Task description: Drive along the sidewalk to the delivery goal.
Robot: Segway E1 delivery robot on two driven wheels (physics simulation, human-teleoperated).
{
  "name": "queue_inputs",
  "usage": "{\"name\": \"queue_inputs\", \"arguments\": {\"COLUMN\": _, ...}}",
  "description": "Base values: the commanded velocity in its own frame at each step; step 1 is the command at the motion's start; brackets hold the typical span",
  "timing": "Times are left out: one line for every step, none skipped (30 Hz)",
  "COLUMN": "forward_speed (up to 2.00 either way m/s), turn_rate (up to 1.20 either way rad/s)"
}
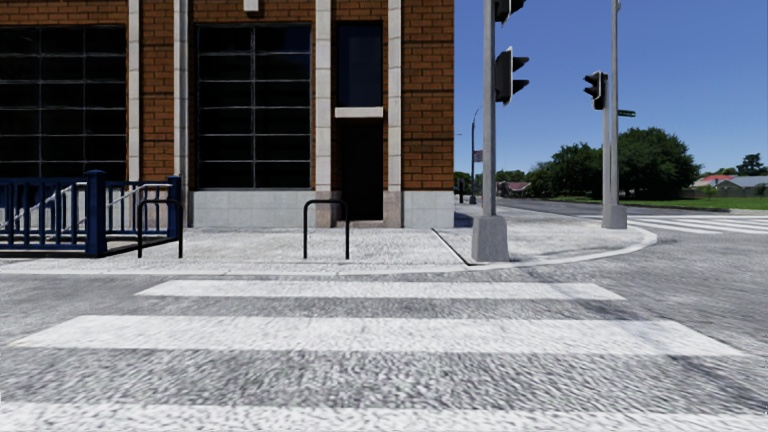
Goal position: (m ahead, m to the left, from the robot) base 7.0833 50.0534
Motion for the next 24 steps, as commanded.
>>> {"name": "queue_inputs", "arguments": {"forward_speed": 1.51, "turn_rate": 0.00}}
{"name": "queue_inputs", "arguments": {"forward_speed": 1.63, "turn_rate": 0.00}}
{"name": "queue_inputs", "arguments": {"forward_speed": 1.67, "turn_rate": 0.00}}
{"name": "queue_inputs", "arguments": {"forward_speed": 1.69, "turn_rate": 0.00}}
{"name": "queue_inputs", "arguments": {"forward_speed": 1.69, "turn_rate": 0.00}}
{"name": "queue_inputs", "arguments": {"forward_speed": 1.69, "turn_rate": 0.00}}
{"name": "queue_inputs", "arguments": {"forward_speed": 1.69, "turn_rate": 0.00}}
{"name": "queue_inputs", "arguments": {"forward_speed": 1.70, "turn_rate": 0.00}}
{"name": "queue_inputs", "arguments": {"forward_speed": 1.70, "turn_rate": 0.00}}
{"name": "queue_inputs", "arguments": {"forward_speed": 1.70, "turn_rate": 0.00}}
{"name": "queue_inputs", "arguments": {"forward_speed": 1.70, "turn_rate": 0.00}}
{"name": "queue_inputs", "arguments": {"forward_speed": 1.70, "turn_rate": 0.00}}
{"name": "queue_inputs", "arguments": {"forward_speed": 1.70, "turn_rate": 0.00}}
{"name": "queue_inputs", "arguments": {"forward_speed": 1.69, "turn_rate": 0.00}}
{"name": "queue_inputs", "arguments": {"forward_speed": 1.69, "turn_rate": 0.00}}
{"name": "queue_inputs", "arguments": {"forward_speed": 1.68, "turn_rate": 0.00}}
{"name": "queue_inputs", "arguments": {"forward_speed": 1.68, "turn_rate": 0.00}}
{"name": "queue_inputs", "arguments": {"forward_speed": 1.67, "turn_rate": 0.00}}
{"name": "queue_inputs", "arguments": {"forward_speed": 1.62, "turn_rate": 0.00}}
{"name": "queue_inputs", "arguments": {"forward_speed": 1.48, "turn_rate": 0.00}}
{"name": "queue_inputs", "arguments": {"forward_speed": 1.48, "turn_rate": 0.00}}
{"name": "queue_inputs", "arguments": {"forward_speed": 1.44, "turn_rate": 0.00}}
{"name": "queue_inputs", "arguments": {"forward_speed": 1.32, "turn_rate": 0.00}}
{"name": "queue_inputs", "arguments": {"forward_speed": 1.31, "turn_rate": 0.00}}
